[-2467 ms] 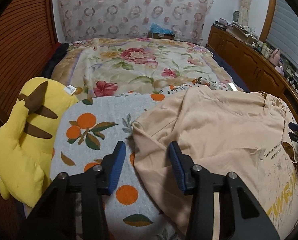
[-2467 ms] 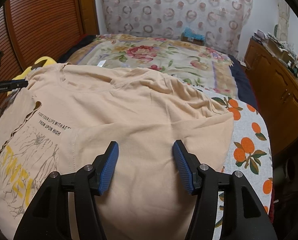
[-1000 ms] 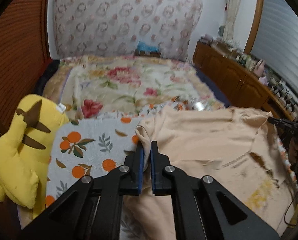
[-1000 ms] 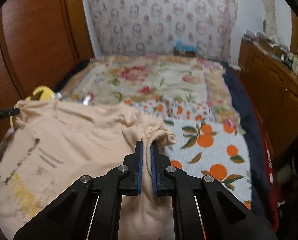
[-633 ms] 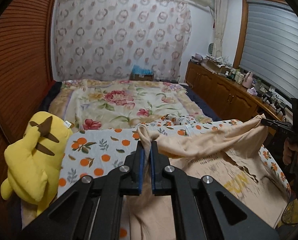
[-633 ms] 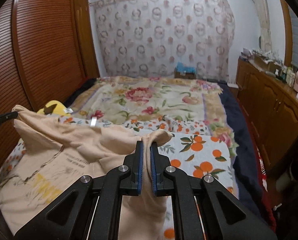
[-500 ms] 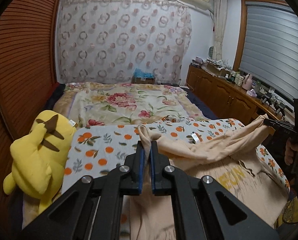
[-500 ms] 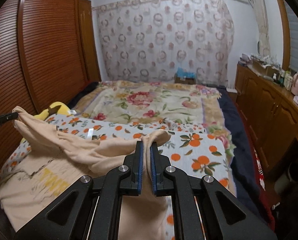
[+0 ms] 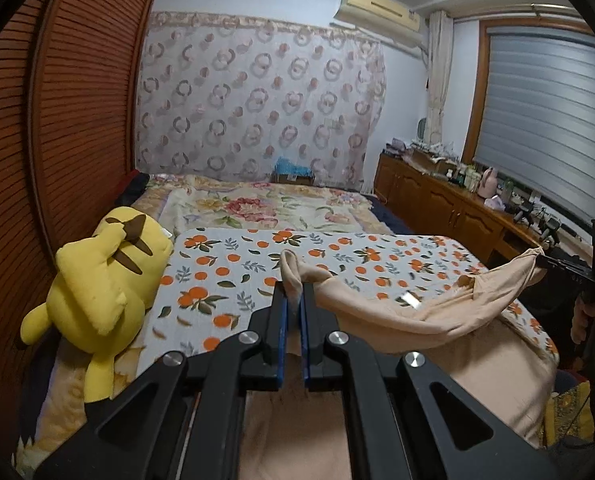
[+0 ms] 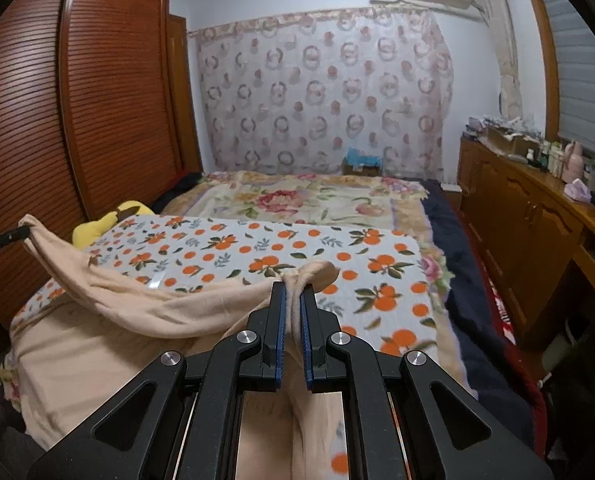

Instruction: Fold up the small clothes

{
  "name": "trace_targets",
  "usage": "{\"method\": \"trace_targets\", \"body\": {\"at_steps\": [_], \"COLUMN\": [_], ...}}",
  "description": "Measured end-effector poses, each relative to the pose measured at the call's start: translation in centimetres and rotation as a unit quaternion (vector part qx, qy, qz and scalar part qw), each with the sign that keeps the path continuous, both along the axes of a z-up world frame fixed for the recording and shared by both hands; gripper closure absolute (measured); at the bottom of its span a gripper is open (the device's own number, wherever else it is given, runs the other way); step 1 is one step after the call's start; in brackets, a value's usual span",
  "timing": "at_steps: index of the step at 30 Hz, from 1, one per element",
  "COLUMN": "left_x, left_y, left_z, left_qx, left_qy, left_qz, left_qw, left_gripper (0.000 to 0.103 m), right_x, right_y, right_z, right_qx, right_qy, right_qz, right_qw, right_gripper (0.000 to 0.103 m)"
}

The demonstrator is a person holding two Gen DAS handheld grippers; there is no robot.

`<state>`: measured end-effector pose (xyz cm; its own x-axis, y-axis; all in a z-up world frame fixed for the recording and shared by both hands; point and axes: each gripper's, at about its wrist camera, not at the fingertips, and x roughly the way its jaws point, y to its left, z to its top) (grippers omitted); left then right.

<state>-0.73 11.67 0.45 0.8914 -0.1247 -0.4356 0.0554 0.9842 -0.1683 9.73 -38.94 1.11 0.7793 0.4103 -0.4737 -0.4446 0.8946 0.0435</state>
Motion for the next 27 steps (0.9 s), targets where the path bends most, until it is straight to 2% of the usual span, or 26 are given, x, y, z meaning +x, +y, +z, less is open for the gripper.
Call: {"method": "trace_targets", "body": {"at_steps": [5,7,9,16,19,21,23,25,27], "left_x": [-3.7,-4.7,-5.1,-5.6,-5.5,-5.7,-5.9,-5.8,-5.4], "left_y": [-0.4,-0.4,-0.1,0.1,0.1,0.3,0.6,0.8,1.1], "left_z": [-0.1,-0.8,-1.6,-4.2,-4.4,-4.1,-3.7,-3.6,-3.7], "left_qx": [0.007,0.01,0.01,0.031,0.046,0.04,0.036,0.038,0.037], "left_qy": [0.011,0.019,0.033,0.079,0.084,0.077,0.069,0.07,0.071], "left_qz": [0.004,0.009,0.013,0.011,0.02,0.018,0.017,0.017,0.016], "left_qw": [0.9999,0.9997,0.9993,0.9963,0.9952,0.9961,0.9968,0.9966,0.9967], "left_gripper": [0.101,0.101,0.101,0.097,0.088,0.072,0.065,0.059,0.045], "right_x": [-3.9,-5.2,-6.4,-7.0,-6.9,-7.0,-7.0,-7.1,-7.0], "right_y": [-1.8,-1.9,-2.0,-3.4,-3.5,-3.3,-3.1,-3.0,-2.8], "right_z": [1.6,1.5,0.5,-4.1,-5.5,-5.8,-5.7,-5.3,-4.7], "right_qx": [0.005,-0.016,-0.036,-0.054,-0.066,-0.077,-0.083,-0.087,-0.088], "right_qy": [0.0,0.003,0.013,0.083,0.106,0.112,0.11,0.105,0.098], "right_qz": [0.008,0.015,0.016,0.004,-0.002,-0.003,-0.002,0.0,0.0], "right_qw": [1.0,1.0,0.999,0.995,0.992,0.991,0.99,0.991,0.991], "right_gripper": [0.099,0.099,0.099,0.098,0.098,0.097,0.094,0.087,0.078]}}
